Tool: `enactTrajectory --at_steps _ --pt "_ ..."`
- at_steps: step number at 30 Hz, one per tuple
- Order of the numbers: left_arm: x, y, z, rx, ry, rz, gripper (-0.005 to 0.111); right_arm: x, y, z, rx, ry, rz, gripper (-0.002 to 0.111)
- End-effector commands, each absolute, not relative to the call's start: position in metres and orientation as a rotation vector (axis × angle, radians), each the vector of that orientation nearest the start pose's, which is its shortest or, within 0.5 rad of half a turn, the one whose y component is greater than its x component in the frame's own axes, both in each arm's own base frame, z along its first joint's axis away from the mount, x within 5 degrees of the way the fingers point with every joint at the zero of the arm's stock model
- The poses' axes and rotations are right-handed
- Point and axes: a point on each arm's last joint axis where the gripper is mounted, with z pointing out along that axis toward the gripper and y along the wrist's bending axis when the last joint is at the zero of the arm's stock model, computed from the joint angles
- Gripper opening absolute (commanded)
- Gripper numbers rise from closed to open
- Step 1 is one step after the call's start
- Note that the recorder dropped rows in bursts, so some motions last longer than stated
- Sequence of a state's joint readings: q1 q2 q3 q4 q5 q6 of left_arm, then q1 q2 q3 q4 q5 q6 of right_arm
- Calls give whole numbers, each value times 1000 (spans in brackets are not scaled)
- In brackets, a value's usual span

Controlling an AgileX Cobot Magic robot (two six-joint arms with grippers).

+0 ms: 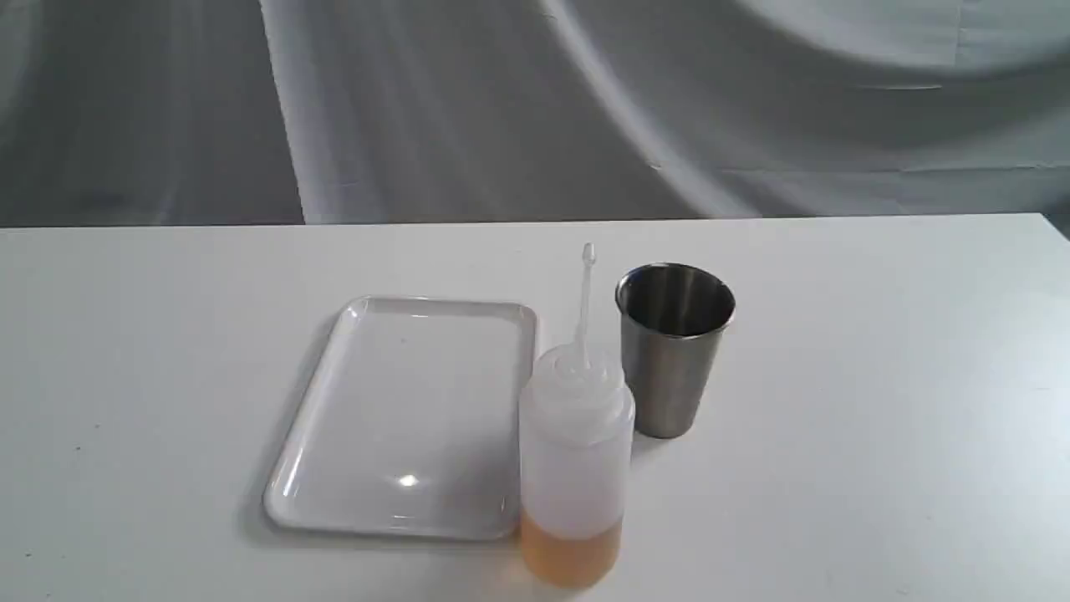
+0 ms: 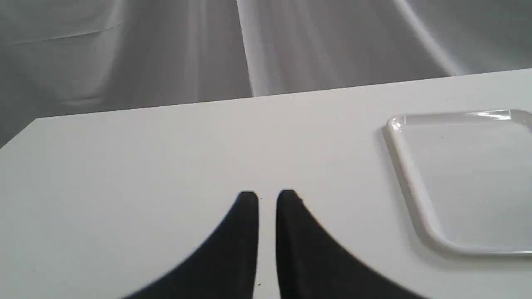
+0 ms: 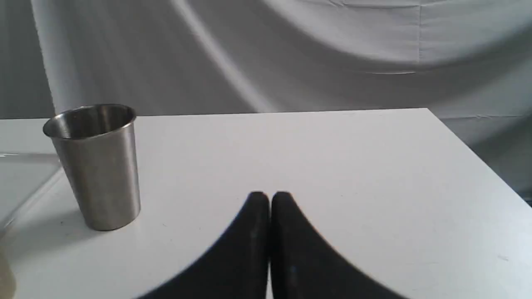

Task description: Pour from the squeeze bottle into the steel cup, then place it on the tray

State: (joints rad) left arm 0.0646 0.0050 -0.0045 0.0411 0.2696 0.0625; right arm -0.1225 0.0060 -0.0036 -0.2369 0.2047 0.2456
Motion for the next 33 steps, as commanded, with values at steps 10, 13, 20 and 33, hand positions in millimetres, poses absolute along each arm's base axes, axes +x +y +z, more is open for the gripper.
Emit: enactTrajectory --at_steps 10,13,20,33 --pt "55 4 189 29 1751 125 8 55 -6 222 169 1378 6 0" --pt "55 4 189 29 1751 125 8 52 -4 233 138 1250 14 0" --pt "55 4 189 29 1751 125 8 51 -4 237 129 1208 17 0" --pt "55 4 189 29 1751 125 8 45 -6 284 101 1308 -84 0"
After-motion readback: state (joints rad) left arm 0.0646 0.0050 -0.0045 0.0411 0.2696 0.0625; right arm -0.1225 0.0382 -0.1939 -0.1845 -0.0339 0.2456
